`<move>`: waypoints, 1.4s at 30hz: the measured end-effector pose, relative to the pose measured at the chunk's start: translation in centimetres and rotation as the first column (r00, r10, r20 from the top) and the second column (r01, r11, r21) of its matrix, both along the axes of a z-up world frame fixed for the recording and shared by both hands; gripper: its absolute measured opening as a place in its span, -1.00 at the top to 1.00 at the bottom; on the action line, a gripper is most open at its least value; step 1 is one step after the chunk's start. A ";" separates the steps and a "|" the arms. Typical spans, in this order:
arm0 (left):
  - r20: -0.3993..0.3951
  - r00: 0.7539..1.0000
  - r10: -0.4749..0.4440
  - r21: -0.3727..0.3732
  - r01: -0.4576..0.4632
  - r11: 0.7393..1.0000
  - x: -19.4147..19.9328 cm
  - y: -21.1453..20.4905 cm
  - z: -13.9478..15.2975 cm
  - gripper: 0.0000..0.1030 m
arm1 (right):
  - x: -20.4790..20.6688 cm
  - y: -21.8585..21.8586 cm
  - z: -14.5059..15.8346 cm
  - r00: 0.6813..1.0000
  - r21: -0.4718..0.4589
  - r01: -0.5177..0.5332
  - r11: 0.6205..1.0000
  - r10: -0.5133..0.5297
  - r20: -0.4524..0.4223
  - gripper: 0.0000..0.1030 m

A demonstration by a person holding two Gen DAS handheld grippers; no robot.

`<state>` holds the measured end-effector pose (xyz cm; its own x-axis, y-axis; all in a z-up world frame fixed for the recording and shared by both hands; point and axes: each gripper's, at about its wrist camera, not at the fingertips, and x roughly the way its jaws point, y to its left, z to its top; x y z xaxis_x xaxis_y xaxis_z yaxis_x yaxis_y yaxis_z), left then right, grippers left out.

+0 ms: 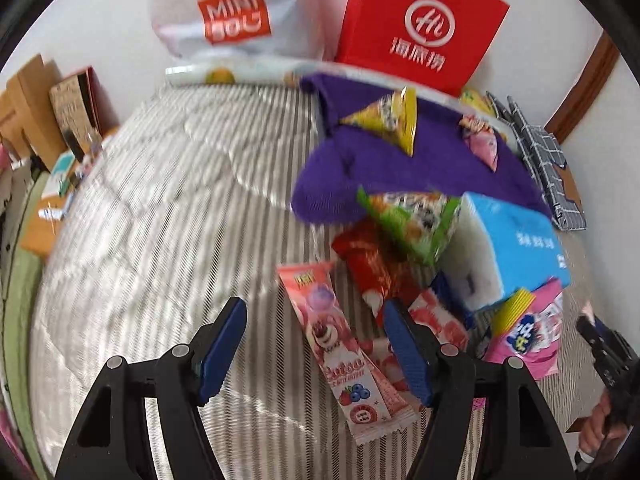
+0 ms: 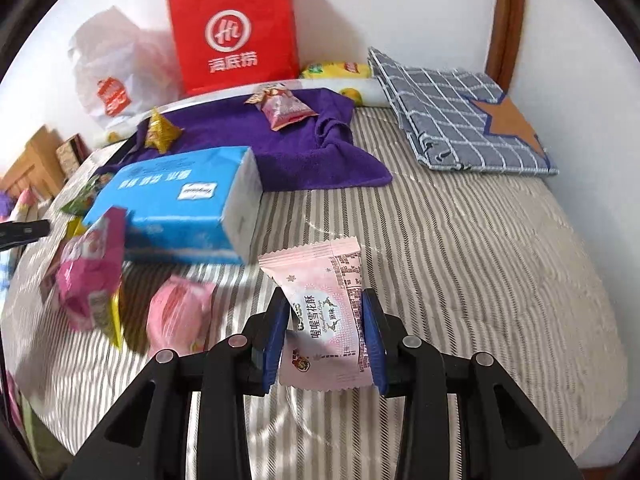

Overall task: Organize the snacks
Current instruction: 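Grasp the pink Lotso snack stick with the left tool, then carry the pink wafer packet and Lotso snack stick with both tools over the purple towel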

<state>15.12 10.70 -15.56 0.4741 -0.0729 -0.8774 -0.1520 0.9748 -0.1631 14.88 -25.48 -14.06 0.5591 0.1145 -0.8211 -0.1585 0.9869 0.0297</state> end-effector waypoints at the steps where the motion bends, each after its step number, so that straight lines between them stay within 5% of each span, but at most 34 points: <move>1: -0.005 1.000 0.003 -0.006 -0.003 1.000 -0.1 -0.1 -0.4 -0.28 | -0.4 -0.2 0.2 1.000 -0.015 -0.011 1.000 0.011 0.006 0.29; 5: -0.002 1.000 0.018 0.025 -0.018 1.000 -0.2 -0.5 -1.5 -0.15 | -0.9 -1.0 1.1 1.000 -0.039 -0.008 0.999 0.009 0.028 0.29; 7: -0.020 1.000 0.018 0.039 -0.018 0.999 -0.2 -0.6 -2.1 0.32 | -1.1 -1.1 1.3 0.999 -0.033 -0.006 0.999 0.007 0.038 0.29; 10: -0.006 1.000 0.006 0.091 -0.005 0.996 -0.7 -0.7 -2.2 0.60 | -1.1 -1.2 0.9 0.999 0.002 0.007 1.000 -0.007 0.042 0.29; 20: 0.069 0.997 -0.046 0.198 0.032 0.980 -1.3 -1.4 -2.7 0.53 | 0.3 -1.2 -2.2 0.997 0.054 0.071 0.996 -0.070 -0.014 0.29; 24: 0.111 0.994 -0.006 0.158 -0.011 0.987 -1.5 -0.7 -2.8 0.57 | 1.4 -1.7 -3.2 0.995 0.071 0.086 0.994 -0.083 -0.050 0.28; 37: 0.118 0.993 -0.028 0.196 0.004 0.981 -1.4 -1.2 -3.0 0.52 | 2.3 -0.9 -3.8 0.998 0.008 0.058 0.998 -0.058 -0.018 0.24; 42: 0.130 0.991 -0.018 0.145 -0.001 0.989 -1.6 -0.7 -2.9 0.56 | 2.2 -1.4 -3.8 0.998 0.037 0.054 0.998 -0.053 -0.028 0.11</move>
<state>13.55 9.98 -18.46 0.5850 0.0451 -0.8098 -0.1301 0.9907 -0.0388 17.11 -26.85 -17.82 0.5429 0.1162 -0.8317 -0.1039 0.9921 0.0708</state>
